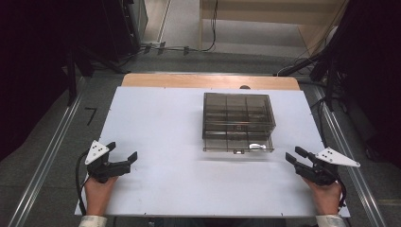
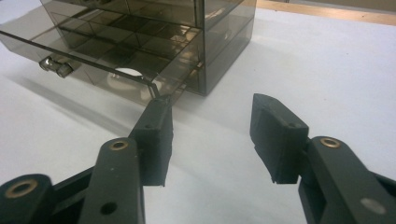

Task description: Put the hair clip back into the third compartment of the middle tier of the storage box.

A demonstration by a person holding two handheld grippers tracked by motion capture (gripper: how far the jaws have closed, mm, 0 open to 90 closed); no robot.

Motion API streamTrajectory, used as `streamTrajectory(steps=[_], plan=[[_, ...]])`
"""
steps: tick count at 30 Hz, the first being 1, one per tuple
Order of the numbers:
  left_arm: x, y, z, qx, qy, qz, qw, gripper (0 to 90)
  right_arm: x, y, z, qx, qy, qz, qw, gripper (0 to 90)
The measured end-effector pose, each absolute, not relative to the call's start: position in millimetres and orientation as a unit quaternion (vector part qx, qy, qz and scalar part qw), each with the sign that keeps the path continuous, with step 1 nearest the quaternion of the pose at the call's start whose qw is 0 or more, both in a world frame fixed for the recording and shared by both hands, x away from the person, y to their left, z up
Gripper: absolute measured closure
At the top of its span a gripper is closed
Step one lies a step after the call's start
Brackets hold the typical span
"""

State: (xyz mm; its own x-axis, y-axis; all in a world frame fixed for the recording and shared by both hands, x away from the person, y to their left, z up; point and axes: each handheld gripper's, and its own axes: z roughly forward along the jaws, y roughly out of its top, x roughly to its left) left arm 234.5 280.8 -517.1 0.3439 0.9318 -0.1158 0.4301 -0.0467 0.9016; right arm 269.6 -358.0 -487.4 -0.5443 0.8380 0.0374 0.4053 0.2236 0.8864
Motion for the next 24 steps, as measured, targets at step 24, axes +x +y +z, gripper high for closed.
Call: streamTrajectory(steps=[24], plan=[[234.5, 280.9, -517.1, 0.672, 0.507, 0.267, 0.469, 4.0, 255.8, -389.9, -491.3, 0.439, 0.737, 0.454, 0.242, 33.5]])
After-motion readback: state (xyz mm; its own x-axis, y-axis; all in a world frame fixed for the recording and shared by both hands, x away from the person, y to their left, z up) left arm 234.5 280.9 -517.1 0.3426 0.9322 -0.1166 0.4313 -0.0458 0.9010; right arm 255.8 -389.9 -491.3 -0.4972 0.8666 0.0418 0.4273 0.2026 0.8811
